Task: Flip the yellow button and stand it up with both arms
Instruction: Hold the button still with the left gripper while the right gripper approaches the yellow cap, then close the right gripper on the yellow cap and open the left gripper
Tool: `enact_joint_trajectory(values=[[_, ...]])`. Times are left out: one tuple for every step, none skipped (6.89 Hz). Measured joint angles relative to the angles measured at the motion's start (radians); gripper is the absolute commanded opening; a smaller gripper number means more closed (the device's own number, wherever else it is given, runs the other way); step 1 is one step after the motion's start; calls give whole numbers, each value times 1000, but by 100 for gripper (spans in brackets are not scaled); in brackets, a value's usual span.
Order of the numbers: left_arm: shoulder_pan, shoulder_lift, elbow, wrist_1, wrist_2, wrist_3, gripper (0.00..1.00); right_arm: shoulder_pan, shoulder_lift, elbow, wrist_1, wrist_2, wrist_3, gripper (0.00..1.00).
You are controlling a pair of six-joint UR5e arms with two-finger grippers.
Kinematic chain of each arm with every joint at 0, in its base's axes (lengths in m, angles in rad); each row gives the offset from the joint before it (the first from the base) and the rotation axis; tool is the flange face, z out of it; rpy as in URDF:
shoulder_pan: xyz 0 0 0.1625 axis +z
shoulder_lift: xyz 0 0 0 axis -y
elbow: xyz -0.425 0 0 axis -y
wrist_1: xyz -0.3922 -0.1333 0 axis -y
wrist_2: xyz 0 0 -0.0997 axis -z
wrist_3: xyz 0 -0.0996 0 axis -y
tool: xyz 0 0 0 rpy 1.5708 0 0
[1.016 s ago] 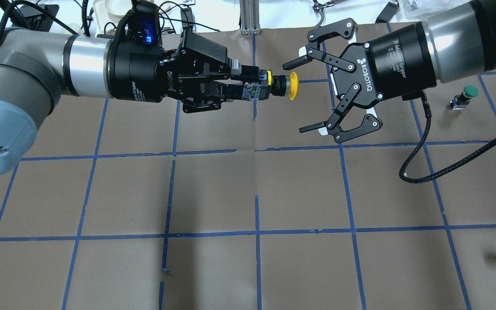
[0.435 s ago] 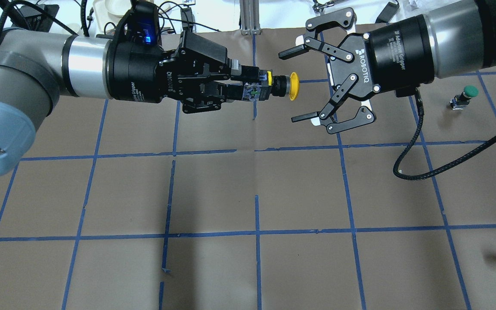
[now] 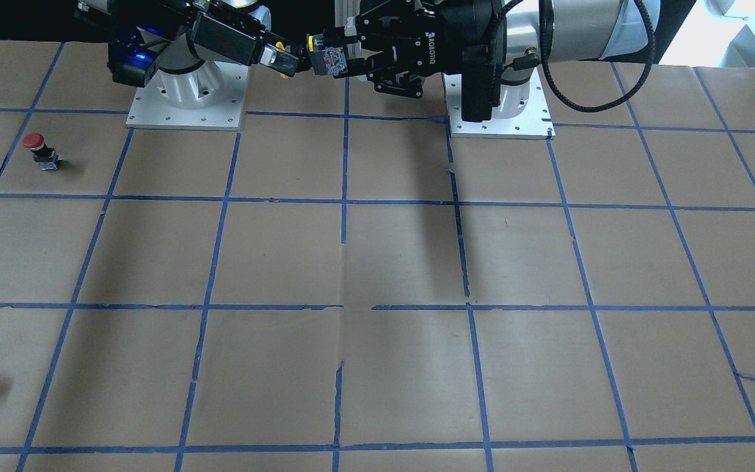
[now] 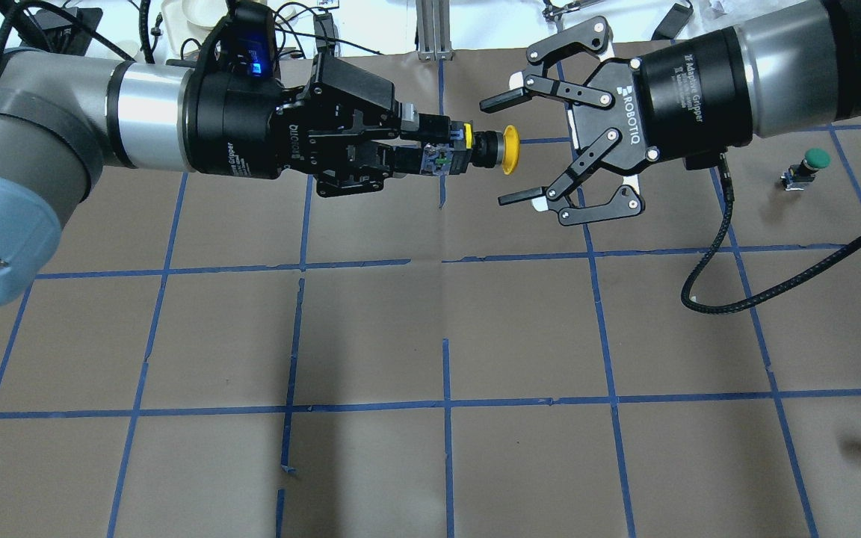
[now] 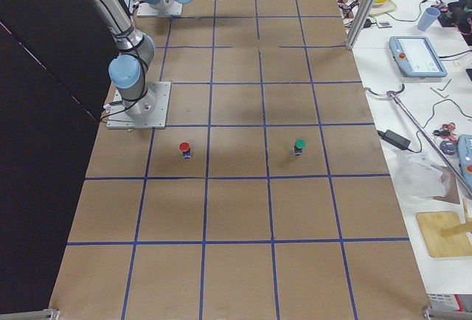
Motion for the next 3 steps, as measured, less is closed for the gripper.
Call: enact_joint_trajectory(values=[[0, 3, 0, -1, 0, -1, 11, 0, 0, 1, 0, -3, 1, 31], [0, 7, 0, -1, 0, -2, 13, -1, -1, 1, 1, -6, 1, 31], [0, 12, -1, -2, 0, -2, 83, -1, -1, 0, 2, -8, 2, 31]])
